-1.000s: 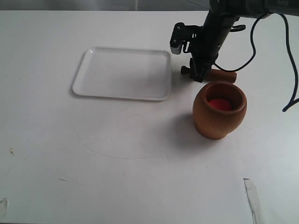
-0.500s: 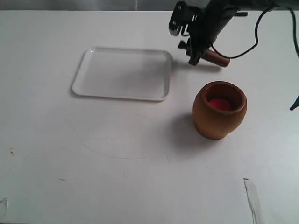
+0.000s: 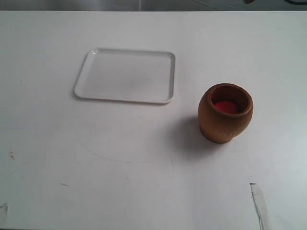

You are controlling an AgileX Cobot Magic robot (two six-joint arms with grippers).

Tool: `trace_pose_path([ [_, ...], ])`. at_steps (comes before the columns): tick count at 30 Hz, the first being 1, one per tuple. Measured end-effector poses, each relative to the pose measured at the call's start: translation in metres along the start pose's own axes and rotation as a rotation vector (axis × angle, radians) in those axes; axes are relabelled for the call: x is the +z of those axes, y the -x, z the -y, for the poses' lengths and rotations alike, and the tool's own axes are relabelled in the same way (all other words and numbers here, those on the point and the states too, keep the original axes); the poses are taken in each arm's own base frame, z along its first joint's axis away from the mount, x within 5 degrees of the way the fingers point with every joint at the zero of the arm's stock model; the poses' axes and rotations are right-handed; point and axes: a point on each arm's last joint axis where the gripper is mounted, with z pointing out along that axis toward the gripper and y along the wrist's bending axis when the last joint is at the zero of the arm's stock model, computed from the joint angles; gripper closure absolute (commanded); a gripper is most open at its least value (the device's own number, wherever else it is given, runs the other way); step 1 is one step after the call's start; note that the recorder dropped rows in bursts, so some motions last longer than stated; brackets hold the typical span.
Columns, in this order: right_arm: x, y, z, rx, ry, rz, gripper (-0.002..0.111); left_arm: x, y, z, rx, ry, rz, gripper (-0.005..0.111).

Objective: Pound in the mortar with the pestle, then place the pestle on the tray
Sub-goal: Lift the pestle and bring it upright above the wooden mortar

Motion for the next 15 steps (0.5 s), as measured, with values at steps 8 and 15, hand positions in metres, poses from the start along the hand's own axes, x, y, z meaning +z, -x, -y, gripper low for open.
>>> trace_pose_path([
  [8,-0.093,-0.056,-0.024,0.28,-0.287,0.229,0.108,0.0,0.0,0.0,0.0,0.0,0.0,0.107],
  [15,-0.134,-0.076,-0.072,0.46,-0.09,0.67,0.108,0.0,0.0,0.0,0.0,0.0,0.0,0.107],
])
